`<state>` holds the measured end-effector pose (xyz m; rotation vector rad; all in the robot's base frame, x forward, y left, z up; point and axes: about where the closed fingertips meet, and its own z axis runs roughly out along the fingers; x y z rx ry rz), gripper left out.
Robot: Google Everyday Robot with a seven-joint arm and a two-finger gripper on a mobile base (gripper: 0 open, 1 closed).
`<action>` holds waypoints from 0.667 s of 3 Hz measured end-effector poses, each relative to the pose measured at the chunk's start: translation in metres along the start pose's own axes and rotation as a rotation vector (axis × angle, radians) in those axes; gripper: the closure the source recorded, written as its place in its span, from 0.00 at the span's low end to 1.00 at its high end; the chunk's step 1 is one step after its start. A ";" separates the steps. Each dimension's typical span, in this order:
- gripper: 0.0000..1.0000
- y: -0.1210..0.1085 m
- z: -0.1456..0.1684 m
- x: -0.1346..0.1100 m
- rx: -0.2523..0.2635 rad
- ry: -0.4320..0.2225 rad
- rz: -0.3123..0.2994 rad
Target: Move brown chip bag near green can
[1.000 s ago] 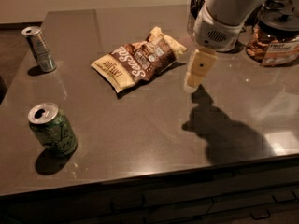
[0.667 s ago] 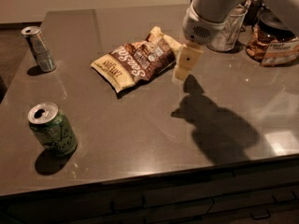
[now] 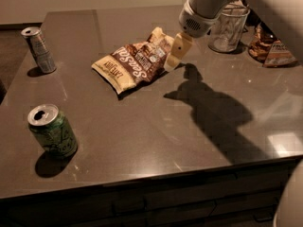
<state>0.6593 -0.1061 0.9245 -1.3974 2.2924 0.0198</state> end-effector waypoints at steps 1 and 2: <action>0.00 -0.015 0.019 -0.013 0.009 -0.015 0.026; 0.00 -0.026 0.035 -0.019 -0.002 -0.011 0.048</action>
Offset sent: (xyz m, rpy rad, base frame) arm 0.0639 0.0132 -0.0246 0.0385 0.0242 -0.0649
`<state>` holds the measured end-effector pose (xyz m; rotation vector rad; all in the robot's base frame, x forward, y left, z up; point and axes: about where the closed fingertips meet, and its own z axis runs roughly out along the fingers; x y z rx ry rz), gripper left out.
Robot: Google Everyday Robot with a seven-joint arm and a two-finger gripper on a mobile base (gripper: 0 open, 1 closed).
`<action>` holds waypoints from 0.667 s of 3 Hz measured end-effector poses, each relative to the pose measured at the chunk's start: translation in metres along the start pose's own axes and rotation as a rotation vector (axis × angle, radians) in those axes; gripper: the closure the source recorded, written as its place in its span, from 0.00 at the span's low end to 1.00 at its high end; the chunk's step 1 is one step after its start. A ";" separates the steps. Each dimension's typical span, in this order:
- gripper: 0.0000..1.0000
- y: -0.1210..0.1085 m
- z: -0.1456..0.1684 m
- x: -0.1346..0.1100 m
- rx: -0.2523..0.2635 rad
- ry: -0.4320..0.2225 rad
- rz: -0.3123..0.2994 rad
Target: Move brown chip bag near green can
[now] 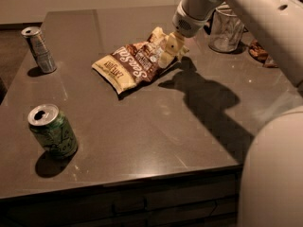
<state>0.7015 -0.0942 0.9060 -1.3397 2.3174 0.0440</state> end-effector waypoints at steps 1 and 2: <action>0.00 -0.002 0.012 -0.004 -0.020 0.002 0.013; 0.00 -0.001 0.023 -0.009 -0.041 0.006 0.006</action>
Offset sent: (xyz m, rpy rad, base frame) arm 0.0182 0.0165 -0.0182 0.0185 0.0495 0.0217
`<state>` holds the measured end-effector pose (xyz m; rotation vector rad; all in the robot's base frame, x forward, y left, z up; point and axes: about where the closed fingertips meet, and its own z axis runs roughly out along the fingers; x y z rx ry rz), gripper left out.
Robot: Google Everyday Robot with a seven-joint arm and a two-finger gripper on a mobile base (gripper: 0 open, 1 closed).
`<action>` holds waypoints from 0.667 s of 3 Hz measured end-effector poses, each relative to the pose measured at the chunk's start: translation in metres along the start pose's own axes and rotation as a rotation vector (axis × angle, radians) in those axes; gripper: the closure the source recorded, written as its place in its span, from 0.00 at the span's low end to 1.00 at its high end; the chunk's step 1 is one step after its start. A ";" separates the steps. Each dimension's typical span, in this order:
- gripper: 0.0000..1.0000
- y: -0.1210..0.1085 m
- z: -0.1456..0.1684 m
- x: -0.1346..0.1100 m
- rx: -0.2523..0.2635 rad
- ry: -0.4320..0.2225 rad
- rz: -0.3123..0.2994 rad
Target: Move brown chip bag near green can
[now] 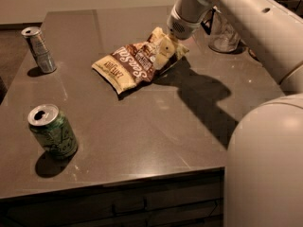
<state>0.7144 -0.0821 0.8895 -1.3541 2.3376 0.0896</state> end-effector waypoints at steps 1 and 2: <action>0.00 0.001 0.009 0.000 -0.023 0.018 -0.008; 0.18 0.007 0.012 -0.009 -0.052 0.010 -0.026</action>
Offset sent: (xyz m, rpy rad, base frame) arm 0.0018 0.0228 0.0016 0.0226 0.0486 0.0742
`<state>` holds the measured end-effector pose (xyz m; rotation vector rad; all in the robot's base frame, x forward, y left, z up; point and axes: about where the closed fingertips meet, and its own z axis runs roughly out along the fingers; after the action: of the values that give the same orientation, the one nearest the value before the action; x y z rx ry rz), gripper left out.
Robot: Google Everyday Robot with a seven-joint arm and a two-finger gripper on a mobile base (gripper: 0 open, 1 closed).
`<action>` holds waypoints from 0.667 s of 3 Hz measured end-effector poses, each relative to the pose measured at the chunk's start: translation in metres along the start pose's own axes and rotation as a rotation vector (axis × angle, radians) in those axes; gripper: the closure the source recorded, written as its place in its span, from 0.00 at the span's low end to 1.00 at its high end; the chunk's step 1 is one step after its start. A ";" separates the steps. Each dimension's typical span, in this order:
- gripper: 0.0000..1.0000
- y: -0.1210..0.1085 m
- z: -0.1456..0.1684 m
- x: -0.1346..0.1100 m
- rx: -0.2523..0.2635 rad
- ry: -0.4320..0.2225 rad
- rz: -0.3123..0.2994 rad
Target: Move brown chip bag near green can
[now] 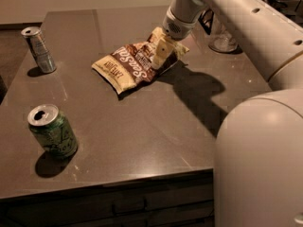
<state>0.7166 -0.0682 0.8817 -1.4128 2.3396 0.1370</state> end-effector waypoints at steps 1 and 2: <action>0.41 0.008 0.000 -0.004 -0.036 -0.013 -0.019; 0.64 0.024 -0.006 -0.007 -0.076 -0.035 -0.054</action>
Offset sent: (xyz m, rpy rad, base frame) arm -0.0443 0.0217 0.0175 0.0771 0.0410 0.1452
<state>0.6967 -0.0525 0.8868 -1.4954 2.2878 0.2355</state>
